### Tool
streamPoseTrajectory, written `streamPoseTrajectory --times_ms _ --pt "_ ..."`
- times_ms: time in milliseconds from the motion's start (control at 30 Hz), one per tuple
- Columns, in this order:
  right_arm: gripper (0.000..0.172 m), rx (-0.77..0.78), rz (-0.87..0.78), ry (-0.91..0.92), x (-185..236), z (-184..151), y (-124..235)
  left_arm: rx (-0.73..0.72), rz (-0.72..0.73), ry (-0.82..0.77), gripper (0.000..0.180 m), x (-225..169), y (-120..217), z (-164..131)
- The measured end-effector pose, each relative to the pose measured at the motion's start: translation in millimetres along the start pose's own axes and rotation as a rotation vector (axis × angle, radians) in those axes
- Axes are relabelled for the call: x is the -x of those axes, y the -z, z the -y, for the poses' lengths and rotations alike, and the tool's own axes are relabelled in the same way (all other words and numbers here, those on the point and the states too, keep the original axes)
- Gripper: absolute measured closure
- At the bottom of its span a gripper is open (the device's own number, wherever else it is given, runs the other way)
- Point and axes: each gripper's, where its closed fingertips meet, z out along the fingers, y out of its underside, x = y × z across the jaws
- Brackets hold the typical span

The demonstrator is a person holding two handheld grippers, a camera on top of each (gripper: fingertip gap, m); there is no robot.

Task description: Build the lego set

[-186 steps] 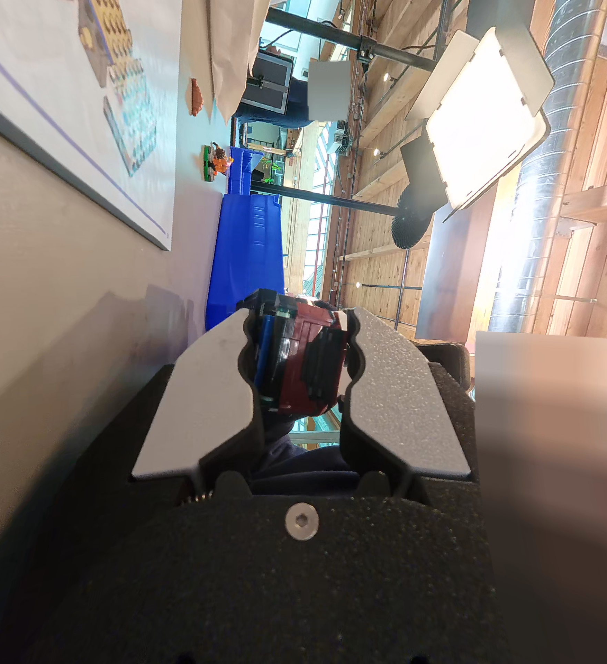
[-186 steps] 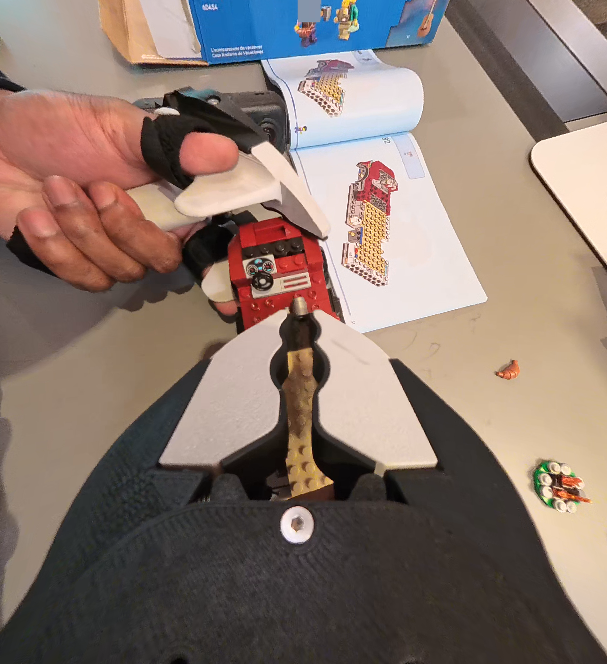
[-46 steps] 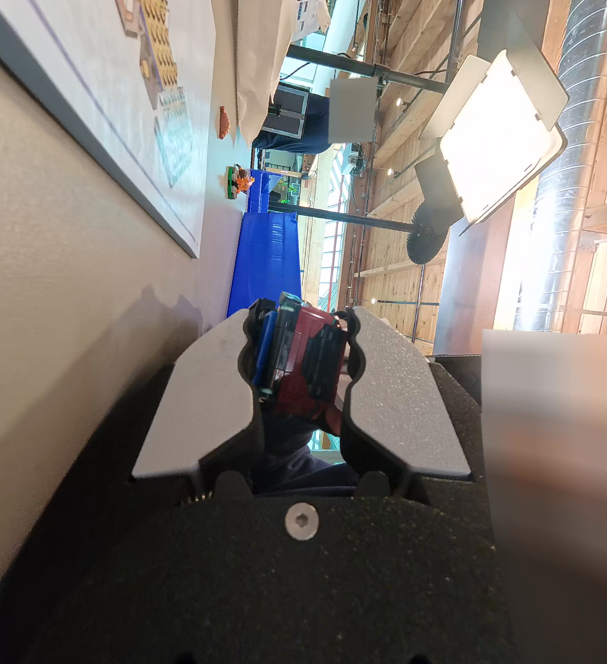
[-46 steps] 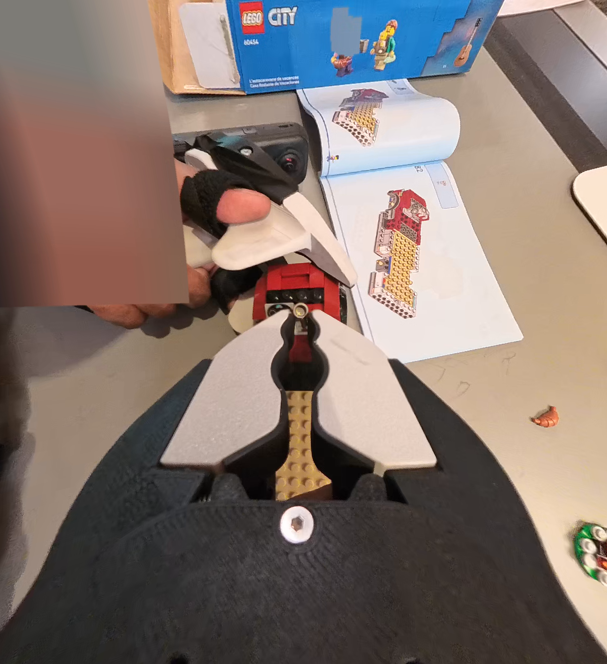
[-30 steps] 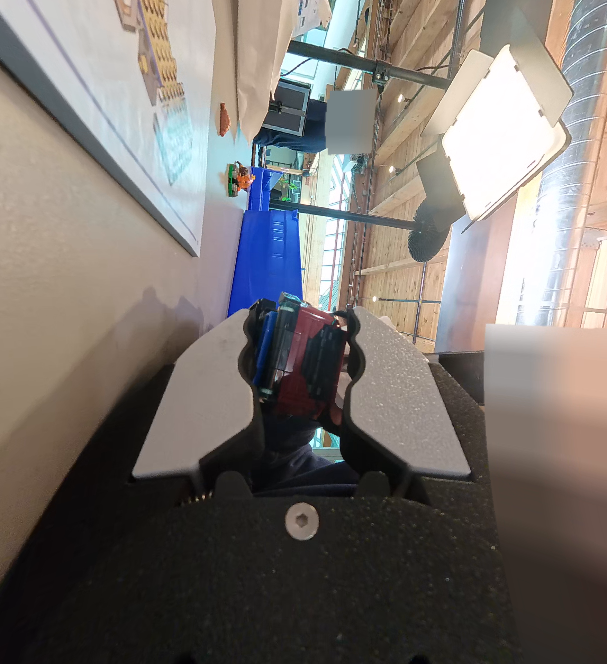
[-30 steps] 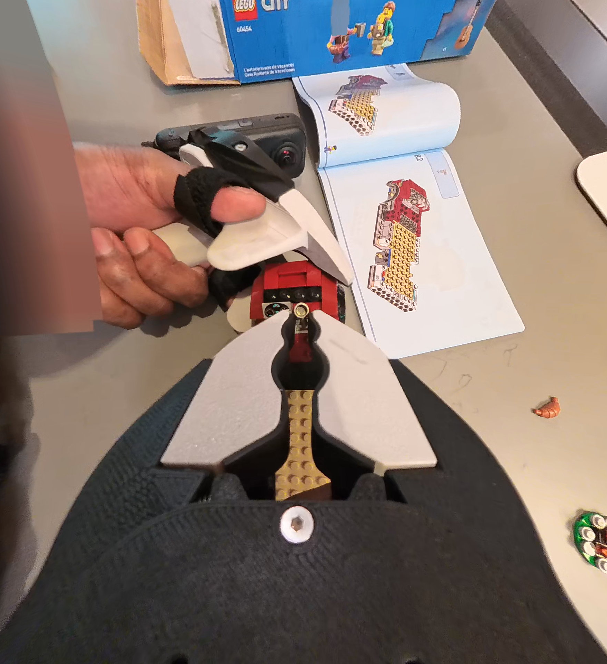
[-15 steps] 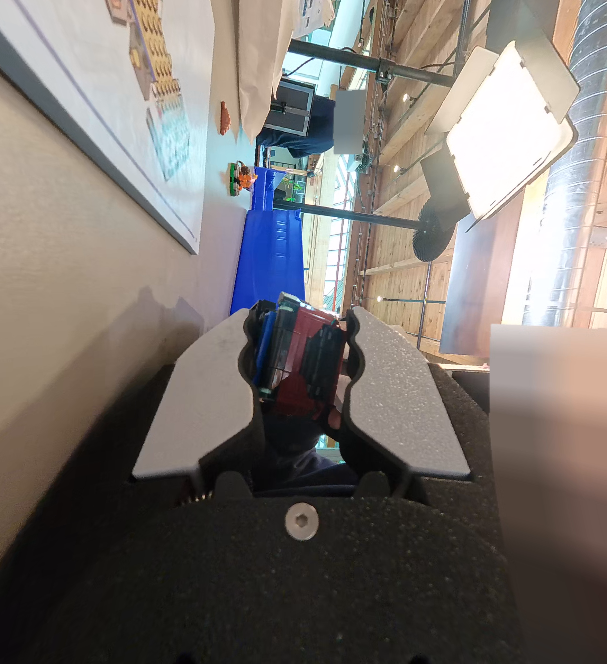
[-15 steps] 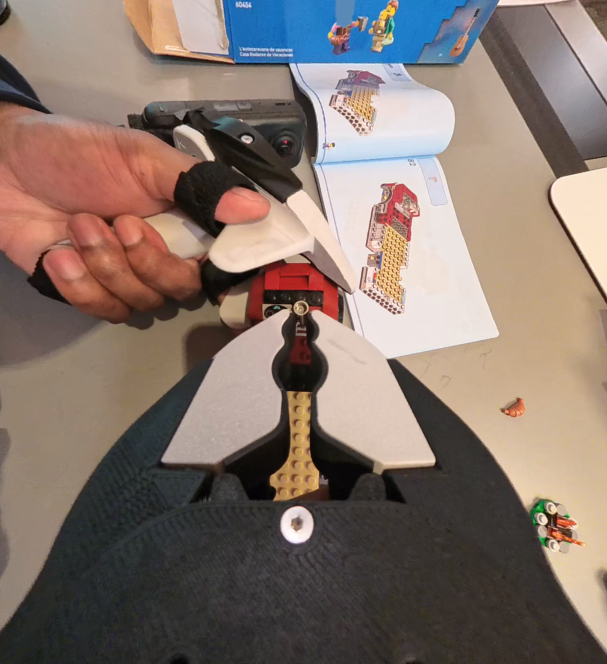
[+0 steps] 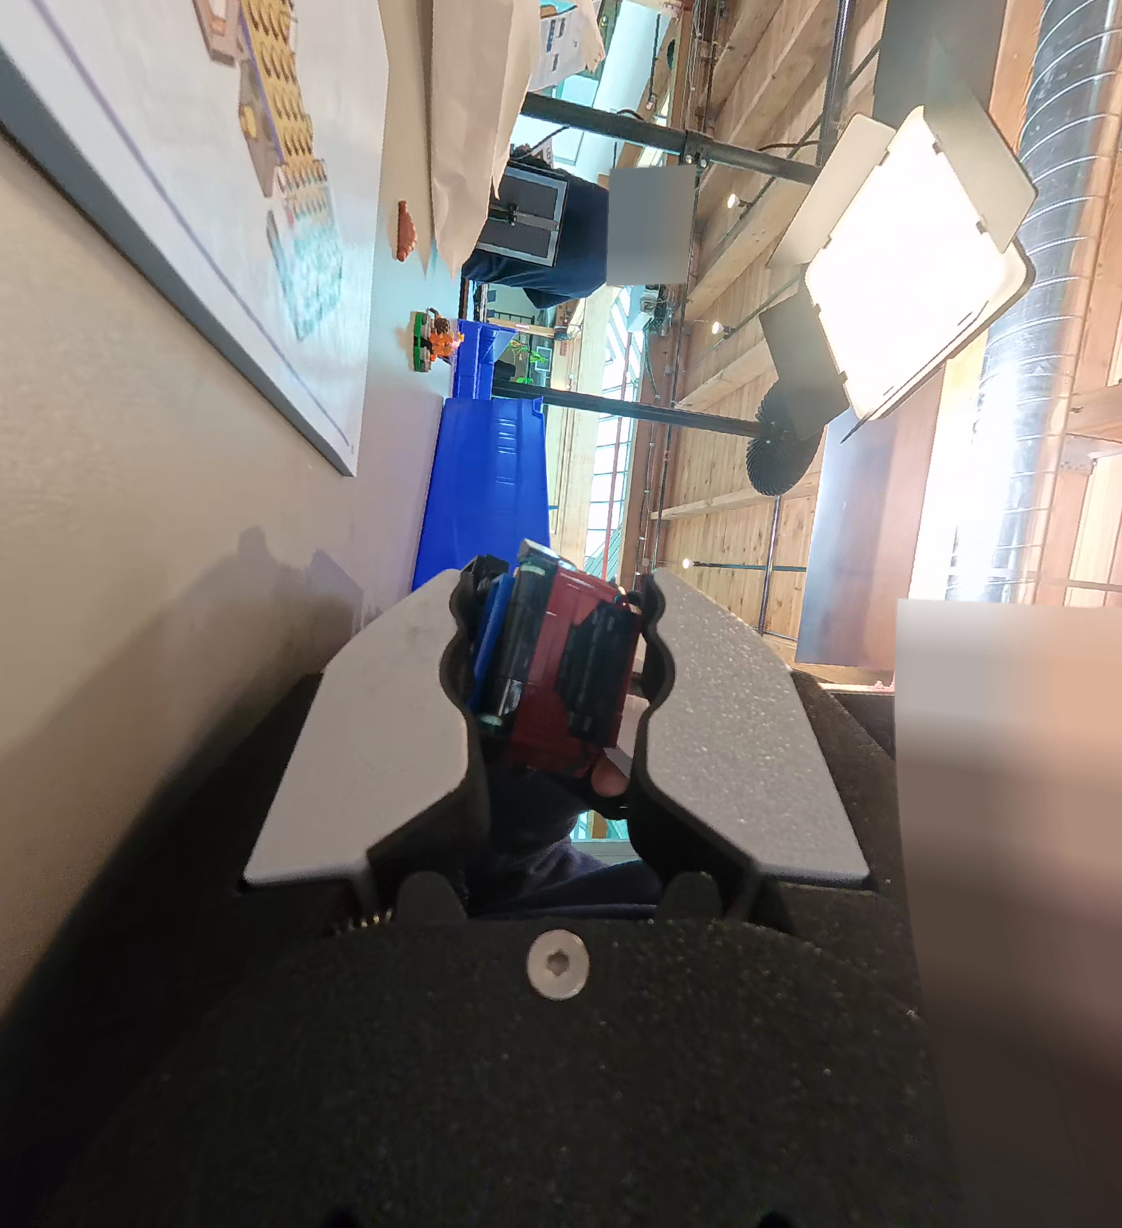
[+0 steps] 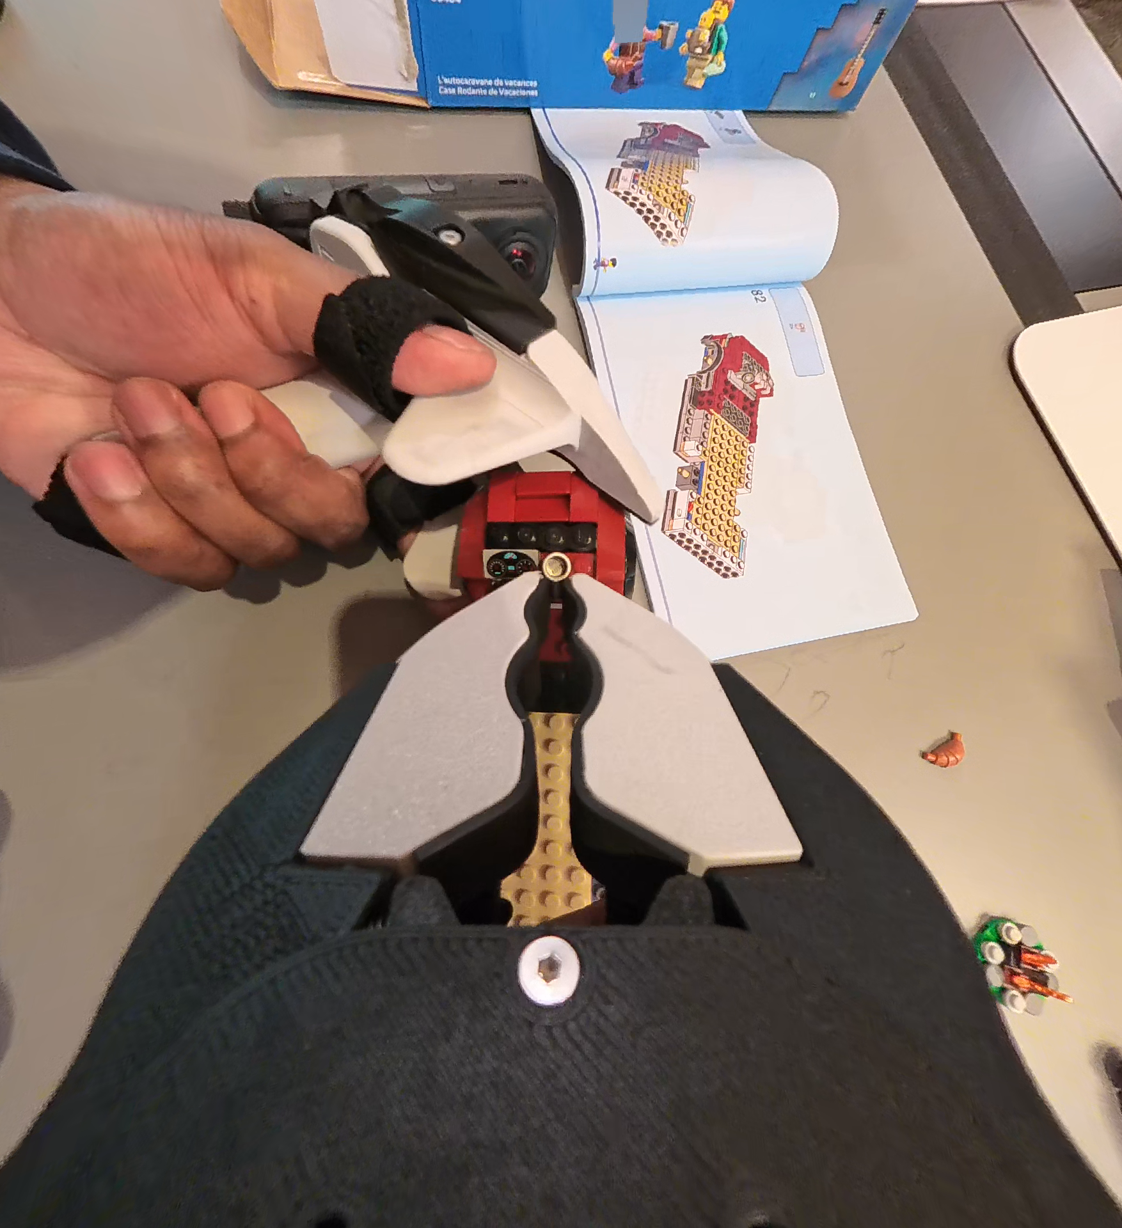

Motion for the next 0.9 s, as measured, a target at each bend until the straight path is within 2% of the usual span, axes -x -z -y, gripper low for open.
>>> streamPoseTrajectory --times_ms 367,900 --pt "0.169 0.024 -0.053 0.074 -0.2 1.4 -0.4 -0.013 0.010 -0.013 0.133 -1.2 0.7 0.8" --pt "0.169 0.041 -0.081 0.080 -2.2 6.2 -3.2 -0.032 0.024 -0.038 0.133 -4.2 2.6 5.2"
